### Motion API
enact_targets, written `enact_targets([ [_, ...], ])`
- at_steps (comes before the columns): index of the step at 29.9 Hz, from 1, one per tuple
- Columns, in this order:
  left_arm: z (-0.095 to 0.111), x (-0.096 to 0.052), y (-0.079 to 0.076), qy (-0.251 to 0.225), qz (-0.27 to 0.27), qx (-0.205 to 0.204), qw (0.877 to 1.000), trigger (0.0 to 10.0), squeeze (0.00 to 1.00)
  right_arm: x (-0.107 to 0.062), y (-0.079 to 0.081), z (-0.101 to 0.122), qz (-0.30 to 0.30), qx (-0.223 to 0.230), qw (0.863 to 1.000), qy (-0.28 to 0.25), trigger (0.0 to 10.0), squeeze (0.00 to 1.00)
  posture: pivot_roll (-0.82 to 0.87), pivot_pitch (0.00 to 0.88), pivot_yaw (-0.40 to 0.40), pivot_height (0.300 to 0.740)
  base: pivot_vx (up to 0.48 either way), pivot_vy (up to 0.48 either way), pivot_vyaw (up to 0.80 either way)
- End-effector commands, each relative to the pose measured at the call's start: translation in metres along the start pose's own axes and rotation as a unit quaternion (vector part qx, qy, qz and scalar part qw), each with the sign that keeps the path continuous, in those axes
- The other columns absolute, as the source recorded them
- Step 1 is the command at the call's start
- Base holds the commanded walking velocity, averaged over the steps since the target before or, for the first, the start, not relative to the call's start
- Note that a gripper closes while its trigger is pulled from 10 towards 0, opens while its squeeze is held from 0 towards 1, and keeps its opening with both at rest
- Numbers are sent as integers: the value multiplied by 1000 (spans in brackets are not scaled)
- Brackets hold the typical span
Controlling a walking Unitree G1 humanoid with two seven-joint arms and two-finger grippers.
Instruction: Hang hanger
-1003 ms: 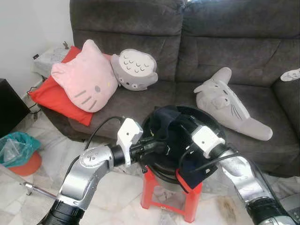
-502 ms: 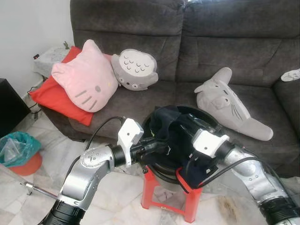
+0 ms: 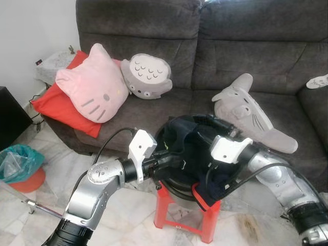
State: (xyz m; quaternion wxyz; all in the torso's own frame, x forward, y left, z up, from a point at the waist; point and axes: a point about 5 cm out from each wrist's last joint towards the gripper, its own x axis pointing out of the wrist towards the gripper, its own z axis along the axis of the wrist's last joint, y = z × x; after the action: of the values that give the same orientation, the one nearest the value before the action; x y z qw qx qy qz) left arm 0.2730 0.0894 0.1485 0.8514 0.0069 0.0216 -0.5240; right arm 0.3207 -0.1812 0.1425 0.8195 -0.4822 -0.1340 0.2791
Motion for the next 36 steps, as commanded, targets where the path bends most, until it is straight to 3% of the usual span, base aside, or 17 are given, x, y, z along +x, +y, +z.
enact_targets([
  [1,-1,-1,0,8,-1,1,1000,10000,0,3,1,-3,12,-12,1000,4,10000,0,-103,0,70,740,0,0,0],
  [6,0,-1,0,7,-2,2,1000,10000,0,8,3,-8,10,-1,1000,9,10000,0,-98,0,68,740,0,0,0],
  [9,1,-1,-1,5,-4,3,1000,10000,0,12,7,-9,10,28,1000,9,10000,0,-94,0,66,740,0,0,0],
  [20,5,-2,-3,2,-10,7,1000,10000,0,23,10,-8,11,50,999,-7,10000,0,-80,0,61,740,0,0,0],
  [25,5,-4,-7,11,-29,8,999,10000,0,27,3,-8,-7,58,998,-8,10000,0,-72,0,57,740,0,0,0],
  [32,0,-11,-18,46,-81,8,996,10000,0,32,1,-4,9,53,998,-21,10000,0,-64,0,53,740,0,0,0],
  [36,-2,-13,-19,52,-83,14,995,10000,0,35,4,-1,23,55,998,-32,10000,0,-63,0,53,740,0,0,0],
])
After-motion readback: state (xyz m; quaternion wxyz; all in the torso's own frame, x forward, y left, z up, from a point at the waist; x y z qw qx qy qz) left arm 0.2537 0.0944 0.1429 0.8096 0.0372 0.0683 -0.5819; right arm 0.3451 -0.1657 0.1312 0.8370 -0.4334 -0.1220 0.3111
